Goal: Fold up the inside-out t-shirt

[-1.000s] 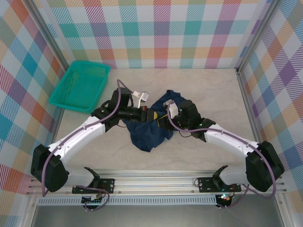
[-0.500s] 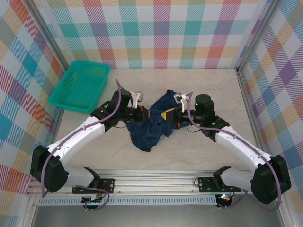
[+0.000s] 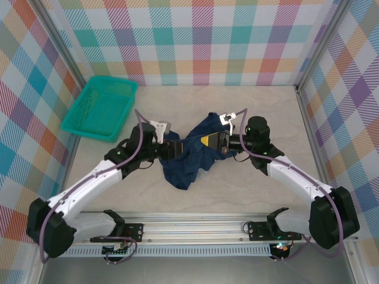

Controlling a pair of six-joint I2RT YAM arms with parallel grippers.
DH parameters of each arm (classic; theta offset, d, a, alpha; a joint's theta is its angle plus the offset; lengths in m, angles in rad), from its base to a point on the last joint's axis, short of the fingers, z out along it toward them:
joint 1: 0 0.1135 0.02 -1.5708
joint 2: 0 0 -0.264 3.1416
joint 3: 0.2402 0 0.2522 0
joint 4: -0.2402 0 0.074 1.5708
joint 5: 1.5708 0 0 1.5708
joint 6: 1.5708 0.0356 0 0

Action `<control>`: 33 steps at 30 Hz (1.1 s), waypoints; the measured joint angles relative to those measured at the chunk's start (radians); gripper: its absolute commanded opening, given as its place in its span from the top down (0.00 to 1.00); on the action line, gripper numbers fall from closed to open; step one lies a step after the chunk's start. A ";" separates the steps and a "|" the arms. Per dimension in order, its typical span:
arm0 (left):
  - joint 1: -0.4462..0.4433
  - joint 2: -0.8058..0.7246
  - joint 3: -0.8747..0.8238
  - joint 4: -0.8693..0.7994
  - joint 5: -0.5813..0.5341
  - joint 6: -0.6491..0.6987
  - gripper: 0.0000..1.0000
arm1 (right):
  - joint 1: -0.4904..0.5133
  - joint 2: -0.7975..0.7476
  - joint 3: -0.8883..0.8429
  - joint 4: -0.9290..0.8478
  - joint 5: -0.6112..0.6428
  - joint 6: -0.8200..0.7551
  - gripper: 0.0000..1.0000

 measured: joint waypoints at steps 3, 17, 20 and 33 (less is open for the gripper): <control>-0.022 -0.005 -0.014 0.046 0.069 0.021 0.48 | -0.008 0.003 0.000 0.000 -0.014 0.002 1.00; -0.045 0.201 0.048 0.162 0.224 0.066 0.58 | -0.023 -0.004 0.001 -0.029 -0.032 -0.005 1.00; -0.045 0.225 0.055 0.193 0.244 0.062 0.77 | -0.031 -0.016 0.001 -0.039 -0.033 -0.008 1.00; 0.009 0.123 0.031 0.328 0.475 -0.074 1.00 | -0.135 -0.137 0.027 -0.338 0.040 -0.189 1.00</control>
